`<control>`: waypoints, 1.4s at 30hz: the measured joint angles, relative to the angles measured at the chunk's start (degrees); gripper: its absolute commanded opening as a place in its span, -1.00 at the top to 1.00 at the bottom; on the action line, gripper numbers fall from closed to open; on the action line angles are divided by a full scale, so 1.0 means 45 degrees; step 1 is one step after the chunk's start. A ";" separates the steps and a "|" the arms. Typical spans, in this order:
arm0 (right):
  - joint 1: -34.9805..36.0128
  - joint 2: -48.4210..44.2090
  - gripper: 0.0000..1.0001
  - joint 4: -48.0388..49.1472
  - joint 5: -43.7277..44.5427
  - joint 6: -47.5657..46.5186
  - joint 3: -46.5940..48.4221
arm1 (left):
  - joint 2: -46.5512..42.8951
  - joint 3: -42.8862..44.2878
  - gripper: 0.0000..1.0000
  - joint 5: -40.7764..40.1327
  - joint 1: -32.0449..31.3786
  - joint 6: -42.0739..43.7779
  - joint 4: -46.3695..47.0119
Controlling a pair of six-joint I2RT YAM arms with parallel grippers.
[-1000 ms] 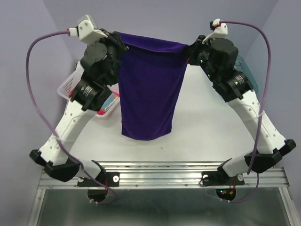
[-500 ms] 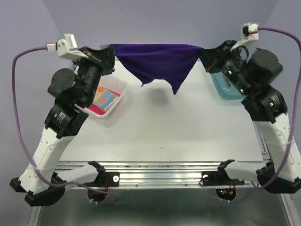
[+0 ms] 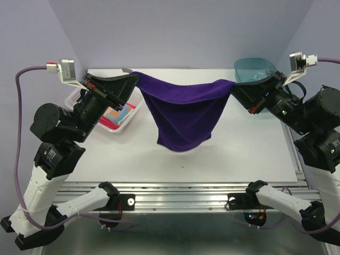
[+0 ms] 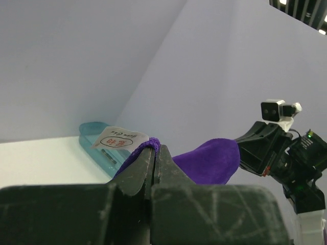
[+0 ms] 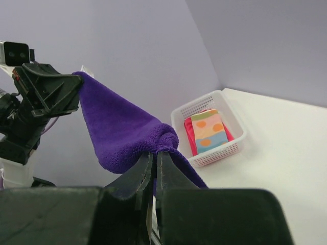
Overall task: Fold and stack the towels
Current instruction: Flatten out the crumpled towel
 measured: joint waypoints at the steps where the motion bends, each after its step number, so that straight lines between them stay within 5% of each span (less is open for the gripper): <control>1: 0.0000 -0.0005 0.99 -0.0005 -0.0039 0.0068 0.0000 | 0.0010 0.0024 1.00 0.0097 -0.0015 -0.0005 -0.0029; 6: 0.0000 0.0185 0.99 0.0015 0.0656 0.0000 0.0000 | 0.0340 0.0209 1.00 -0.0262 -0.0068 0.0005 -0.0019; 13: 0.0000 0.1277 0.99 0.0758 0.3546 -0.0491 -0.0661 | 0.1889 0.0015 1.00 -0.3084 0.0131 0.0233 0.0311; 20: -0.0636 0.4682 0.99 0.2327 0.6188 -0.1039 -0.2356 | 0.6377 -0.0083 1.00 -0.3385 0.2511 0.0073 0.1171; 25: -0.2851 0.7601 0.99 0.3565 0.5202 -0.0908 -0.2686 | 1.0331 0.0160 1.00 -0.2744 0.3385 0.0053 0.1481; 33: -0.5217 1.2949 0.99 0.5158 0.1953 -0.0743 -0.0622 | 1.6296 0.5129 1.00 -0.2477 0.3701 0.0738 0.1870; 42: -0.5921 1.5033 0.99 0.5493 -0.0311 -0.0753 0.0296 | 1.7651 0.6314 1.00 -0.2370 0.3745 0.1107 0.1885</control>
